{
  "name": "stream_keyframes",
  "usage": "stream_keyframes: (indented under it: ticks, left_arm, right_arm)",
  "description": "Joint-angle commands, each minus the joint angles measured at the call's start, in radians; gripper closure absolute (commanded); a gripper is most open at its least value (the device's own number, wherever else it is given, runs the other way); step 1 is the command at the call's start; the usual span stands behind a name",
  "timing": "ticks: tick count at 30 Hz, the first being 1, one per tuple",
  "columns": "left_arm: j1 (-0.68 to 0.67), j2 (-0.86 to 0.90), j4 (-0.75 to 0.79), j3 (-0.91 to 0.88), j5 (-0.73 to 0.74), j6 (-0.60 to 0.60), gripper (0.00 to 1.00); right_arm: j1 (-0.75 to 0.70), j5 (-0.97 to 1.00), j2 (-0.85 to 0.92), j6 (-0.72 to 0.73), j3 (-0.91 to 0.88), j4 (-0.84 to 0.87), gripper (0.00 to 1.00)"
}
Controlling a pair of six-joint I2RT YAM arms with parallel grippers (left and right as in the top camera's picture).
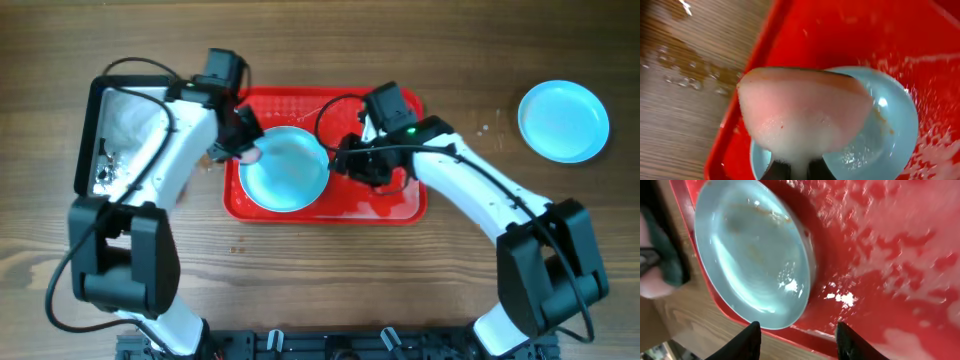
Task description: Clean dirty plates on tray and stack at the side
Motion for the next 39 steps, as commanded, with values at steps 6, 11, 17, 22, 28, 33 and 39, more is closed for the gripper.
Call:
stream_keyframes:
  ticks: [6, 11, 17, 22, 28, 33, 39]
  left_arm:
    - [0.189, -0.155, 0.025, 0.052, -0.024, 0.020, 0.96]
    - [0.190, -0.155, 0.018, 0.052, -0.026, 0.024, 0.96]
    - [0.190, -0.155, 0.010, 0.052, -0.051, 0.024, 0.96]
    - [0.190, -0.155, 0.009, 0.052, -0.051, 0.024, 0.96]
    - [0.190, -0.154, 0.002, 0.051, -0.050, 0.060, 0.96]
    - [0.160, -0.153, -0.025, 0.051, 0.013, 0.203, 0.96]
    - [-0.012, -0.151, 0.035, -0.057, 0.075, 0.394, 0.96]
  right_arm:
    - [0.258, 0.238, 0.031, 0.225, -0.011, 0.026, 0.73]
    - [0.299, 0.238, 0.130, 0.224, -0.011, 0.077, 0.61]
    - [0.299, 0.254, 0.171, 0.223, -0.011, 0.117, 0.67]
    - [0.277, 0.273, 0.171, 0.204, -0.011, 0.088, 0.92]
    - [0.153, 0.273, 0.171, -0.010, 0.003, 0.099, 0.96]
    - [0.044, 0.236, 0.171, -0.347, 0.023, 0.178, 0.96]
    - [0.040, 0.180, 0.171, -0.604, 0.023, 0.204, 0.96]
